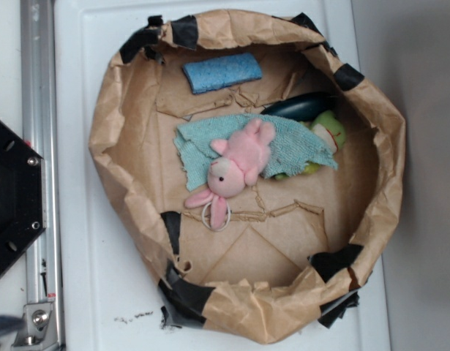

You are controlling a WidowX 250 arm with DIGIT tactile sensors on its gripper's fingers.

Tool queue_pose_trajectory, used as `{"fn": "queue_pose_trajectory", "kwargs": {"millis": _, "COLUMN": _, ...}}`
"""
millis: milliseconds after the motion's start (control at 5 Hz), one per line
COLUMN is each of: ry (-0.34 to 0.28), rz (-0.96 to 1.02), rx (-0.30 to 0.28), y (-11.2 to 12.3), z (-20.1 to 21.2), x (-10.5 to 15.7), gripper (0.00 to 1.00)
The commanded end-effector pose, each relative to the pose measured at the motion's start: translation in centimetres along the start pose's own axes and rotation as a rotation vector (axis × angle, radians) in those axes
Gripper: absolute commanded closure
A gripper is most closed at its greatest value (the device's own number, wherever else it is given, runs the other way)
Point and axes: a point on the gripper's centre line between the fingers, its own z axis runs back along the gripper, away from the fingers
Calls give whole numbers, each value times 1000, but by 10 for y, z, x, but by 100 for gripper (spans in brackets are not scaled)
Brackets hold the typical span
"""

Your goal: Grab the pink bunny.

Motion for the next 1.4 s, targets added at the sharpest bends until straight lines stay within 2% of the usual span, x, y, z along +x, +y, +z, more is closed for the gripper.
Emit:
{"fn": "queue_pose_trajectory", "kwargs": {"millis": 0, "ry": 0, "rz": 0, "rx": 0, "y": 0, "z": 0, "x": 0, "gripper": 0}}
{"fn": "queue_pose_trajectory", "kwargs": {"millis": 200, "ry": -63, "rz": 211, "rx": 45, "y": 16, "z": -40, "x": 47, "gripper": 0}}
{"fn": "queue_pose_trajectory", "kwargs": {"millis": 400, "ry": -144, "rz": 314, "rx": -33, "y": 31, "z": -71, "x": 96, "gripper": 0}}
{"fn": "queue_pose_trajectory", "kwargs": {"millis": 600, "ry": -172, "rz": 354, "rx": -14, "y": 49, "z": -121, "x": 142, "gripper": 0}}
{"fn": "queue_pose_trajectory", "kwargs": {"millis": 1200, "ry": -172, "rz": 354, "rx": -14, "y": 49, "z": -121, "x": 142, "gripper": 0}}
